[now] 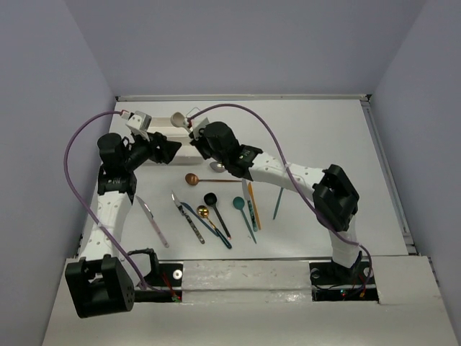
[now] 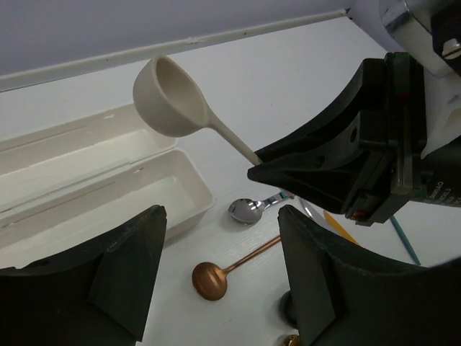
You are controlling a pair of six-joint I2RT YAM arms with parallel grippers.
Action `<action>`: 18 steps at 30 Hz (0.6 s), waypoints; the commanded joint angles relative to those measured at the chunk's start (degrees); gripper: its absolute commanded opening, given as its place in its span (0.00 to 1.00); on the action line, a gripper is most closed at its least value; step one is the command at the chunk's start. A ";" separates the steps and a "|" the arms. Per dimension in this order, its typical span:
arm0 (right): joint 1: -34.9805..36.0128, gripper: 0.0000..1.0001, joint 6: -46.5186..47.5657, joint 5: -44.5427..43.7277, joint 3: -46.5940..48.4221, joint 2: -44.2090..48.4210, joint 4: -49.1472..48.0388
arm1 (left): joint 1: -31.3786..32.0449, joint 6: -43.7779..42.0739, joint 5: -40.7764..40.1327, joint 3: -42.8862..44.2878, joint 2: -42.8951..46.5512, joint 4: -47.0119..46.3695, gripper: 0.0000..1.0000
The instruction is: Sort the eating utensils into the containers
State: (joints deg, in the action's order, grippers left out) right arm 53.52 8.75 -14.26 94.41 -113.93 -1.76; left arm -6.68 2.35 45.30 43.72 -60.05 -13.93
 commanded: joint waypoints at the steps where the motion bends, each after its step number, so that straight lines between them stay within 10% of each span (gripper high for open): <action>1: 1.41 0.00 -0.85 1.60 4.20 -0.94 -3.34 | 2.02 5.30 -0.56 0.48 1.08 -8.83 0.74; 18: -0.43 0.00 31.58 12.15 44.09 -30.63 11.43 | -3.25 -3.74 -29.46 3.48 10.39 1.19 0.89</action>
State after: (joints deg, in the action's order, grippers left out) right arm 53.58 32.49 -5.80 133.43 -140.75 6.11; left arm -9.13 0.86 24.51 46.13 -49.84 -11.25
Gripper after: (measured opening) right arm 0.144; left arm 0.874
